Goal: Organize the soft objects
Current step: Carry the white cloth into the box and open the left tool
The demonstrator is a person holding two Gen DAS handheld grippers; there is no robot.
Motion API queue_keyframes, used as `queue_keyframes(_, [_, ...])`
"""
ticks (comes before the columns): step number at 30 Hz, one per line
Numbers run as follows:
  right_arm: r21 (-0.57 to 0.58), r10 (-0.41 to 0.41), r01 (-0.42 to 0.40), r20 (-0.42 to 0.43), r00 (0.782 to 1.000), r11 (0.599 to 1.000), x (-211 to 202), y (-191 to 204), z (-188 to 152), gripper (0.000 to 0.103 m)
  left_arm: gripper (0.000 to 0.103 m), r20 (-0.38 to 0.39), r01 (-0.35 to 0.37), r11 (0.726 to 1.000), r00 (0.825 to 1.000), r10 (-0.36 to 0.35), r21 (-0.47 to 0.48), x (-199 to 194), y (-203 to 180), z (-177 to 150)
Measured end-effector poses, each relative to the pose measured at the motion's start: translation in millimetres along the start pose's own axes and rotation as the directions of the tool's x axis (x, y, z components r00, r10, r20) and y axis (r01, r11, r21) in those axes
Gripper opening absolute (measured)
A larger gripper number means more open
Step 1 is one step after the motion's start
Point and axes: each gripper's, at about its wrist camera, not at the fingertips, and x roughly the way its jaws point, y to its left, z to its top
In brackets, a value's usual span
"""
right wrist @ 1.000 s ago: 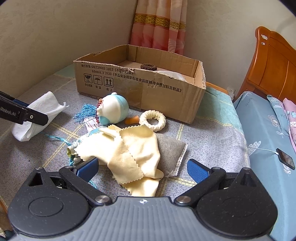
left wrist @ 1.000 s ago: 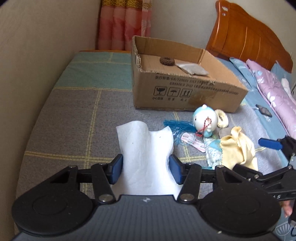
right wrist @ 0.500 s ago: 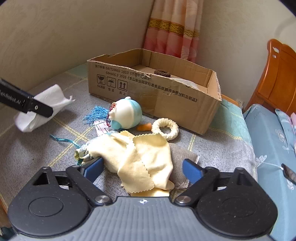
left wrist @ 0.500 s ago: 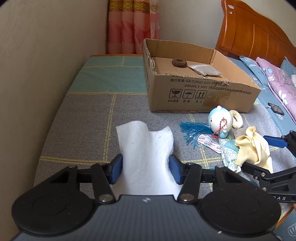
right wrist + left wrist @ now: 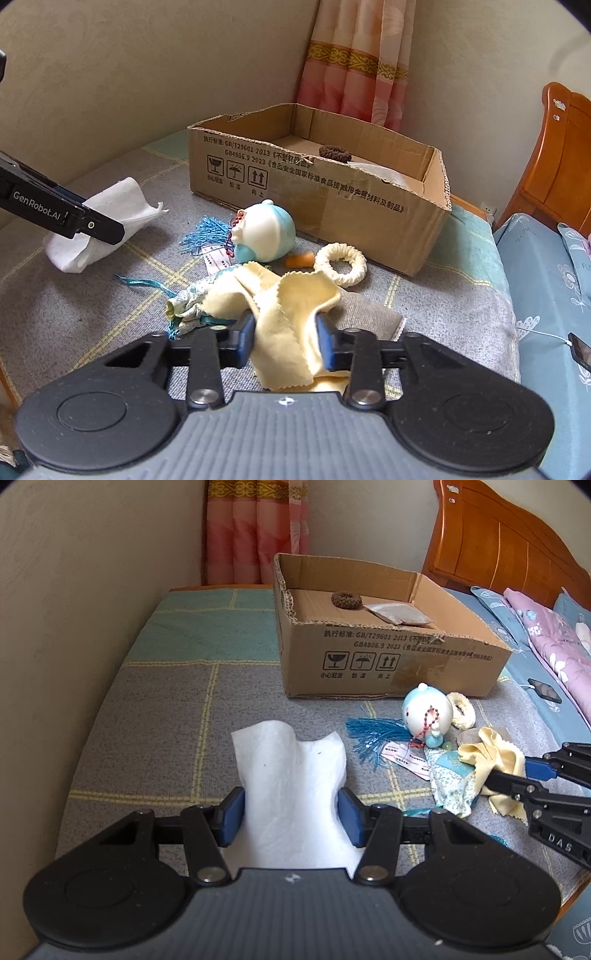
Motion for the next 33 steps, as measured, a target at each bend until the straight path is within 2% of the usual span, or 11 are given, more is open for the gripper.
queue_keyframes(3, [0.010,0.000,0.000,0.009,1.000,1.000,-3.3,-3.0,1.3,0.024,0.054,-0.001,-0.001,1.000,1.000,0.001,0.012,-0.8,-2.1,0.5])
queue_keyframes(12, [0.020,0.000,0.000,0.023,1.000,1.000,-17.2,-18.0,8.2,0.024,0.054,0.022,0.012,0.997,1.000,-0.013,0.076,-12.4,-12.5,5.2])
queue_keyframes(21, [-0.014,-0.012,0.013,0.045,0.999,1.000,-28.6,-25.4,21.5,0.024,0.054,0.054,0.062,0.988,0.996,-0.070,0.140,-28.7,-25.0,18.8])
queue_keyframes(27, [-0.034,0.000,0.003,0.084,0.996,0.999,-31.7,-29.1,35.7,0.024,0.054,0.116,0.085,0.978,0.987,-0.108,0.193,-37.5,-37.3,43.8])
queue_keyframes(33, [-0.040,-0.008,0.013,0.121,0.993,0.999,-32.5,-36.0,49.1,0.024,0.053,0.185,0.075,0.970,0.975,-0.120,0.233,-31.5,-47.1,86.6])
